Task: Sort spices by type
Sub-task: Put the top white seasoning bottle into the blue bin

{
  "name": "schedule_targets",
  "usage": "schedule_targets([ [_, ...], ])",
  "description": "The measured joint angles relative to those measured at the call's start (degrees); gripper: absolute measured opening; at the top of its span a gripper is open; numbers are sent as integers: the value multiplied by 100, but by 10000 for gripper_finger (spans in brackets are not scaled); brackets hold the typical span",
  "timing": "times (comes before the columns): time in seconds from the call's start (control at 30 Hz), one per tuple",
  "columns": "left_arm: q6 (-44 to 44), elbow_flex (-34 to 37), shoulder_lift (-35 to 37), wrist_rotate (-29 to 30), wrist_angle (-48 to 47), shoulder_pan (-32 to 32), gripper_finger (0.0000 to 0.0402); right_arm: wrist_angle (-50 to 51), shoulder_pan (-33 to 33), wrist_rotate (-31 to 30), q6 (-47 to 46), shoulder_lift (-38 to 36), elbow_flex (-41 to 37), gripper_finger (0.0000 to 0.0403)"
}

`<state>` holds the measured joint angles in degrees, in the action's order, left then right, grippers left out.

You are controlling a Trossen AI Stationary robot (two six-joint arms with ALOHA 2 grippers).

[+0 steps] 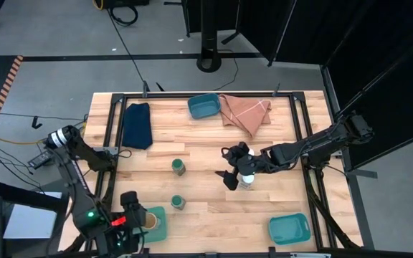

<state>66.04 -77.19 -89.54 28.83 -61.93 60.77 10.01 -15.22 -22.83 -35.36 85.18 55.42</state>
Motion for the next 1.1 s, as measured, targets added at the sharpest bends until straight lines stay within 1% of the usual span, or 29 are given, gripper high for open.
schedule_targets([
  [0.1,0,-192,2,37,-360,-2,351,-209,8,2,89,1,0,374],
  [0.17,-1,-306,12,171,-543,-2,351,-369,20,0,135,1,0,374],
  [0.33,15,-337,296,553,-559,-61,351,-731,79,2,232,1,0,374],
  [0.53,15,-337,804,1544,-766,-127,351,-1021,165,59,284,1,0,374],
  [0.67,-15,-335,1152,2018,-911,-242,351,-1342,240,370,419,1,0,374],
  [0.8,-293,-331,1444,2414,-863,-420,351,-1900,332,780,639,-26,0,374],
  [0.97,-739,-330,1743,2578,-813,-723,351,-2586,415,1184,968,-255,0,374],
  [1.1,-1051,-328,1883,2585,-803,-986,351,-2952,503,1862,1116,-573,0,374],
])
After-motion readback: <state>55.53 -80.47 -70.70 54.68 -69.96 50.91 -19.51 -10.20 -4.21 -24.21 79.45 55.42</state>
